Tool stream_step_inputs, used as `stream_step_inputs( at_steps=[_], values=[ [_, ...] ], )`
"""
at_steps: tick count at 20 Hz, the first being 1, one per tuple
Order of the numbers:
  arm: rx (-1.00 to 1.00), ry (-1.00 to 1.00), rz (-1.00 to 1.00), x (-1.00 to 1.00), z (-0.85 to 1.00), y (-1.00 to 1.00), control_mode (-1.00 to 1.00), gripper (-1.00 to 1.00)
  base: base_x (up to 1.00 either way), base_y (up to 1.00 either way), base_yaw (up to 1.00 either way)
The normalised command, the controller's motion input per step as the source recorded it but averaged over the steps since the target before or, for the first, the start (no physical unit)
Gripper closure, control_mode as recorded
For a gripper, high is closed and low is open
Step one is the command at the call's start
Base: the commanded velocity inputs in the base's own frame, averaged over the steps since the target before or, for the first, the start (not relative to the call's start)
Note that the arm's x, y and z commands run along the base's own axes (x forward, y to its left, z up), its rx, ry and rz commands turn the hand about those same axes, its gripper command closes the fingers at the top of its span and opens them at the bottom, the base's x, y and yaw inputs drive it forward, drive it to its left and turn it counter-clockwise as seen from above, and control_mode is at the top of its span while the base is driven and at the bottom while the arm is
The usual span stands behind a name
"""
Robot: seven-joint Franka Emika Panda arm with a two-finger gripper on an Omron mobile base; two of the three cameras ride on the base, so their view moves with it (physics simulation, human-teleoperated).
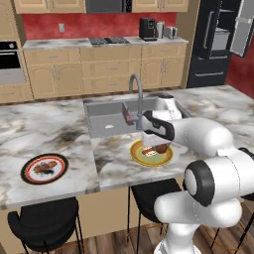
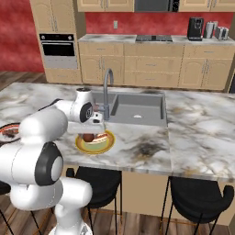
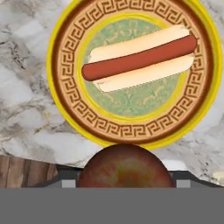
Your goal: Pick up the apple and peach from the fridge and place one fruit on each plate on the dining counter.
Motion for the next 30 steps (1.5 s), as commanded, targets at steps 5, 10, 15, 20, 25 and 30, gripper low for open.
stream_step_inputs(
  at_steps=[5,10,15,20,25,30],
  values=[
    [0.00,-0.02,0.30,0.01,-0.05,-0.24,-1.00,1.00,0.00,0.00,0.00],
    [0.00,-0.02,0.06,0.40,-0.32,-0.11,-1.00,1.00,0.00,0.00,0.00],
    [0.00,0.00,0.00,0.22,-0.47,0.00,-1.00,1.00,0.00,0.00,0.00],
    [0.00,-0.03,0.00,0.01,-0.18,0.00,-1.00,1.00,0.00,0.00,0.00],
    [0.00,-0.05,0.00,0.05,-0.10,0.00,-1.00,1.00,0.00,0.00,0.00],
    [0.00,-0.01,-0.01,0.22,-0.24,0.00,-1.00,1.00,0.00,0.00,0.00]
  ],
)
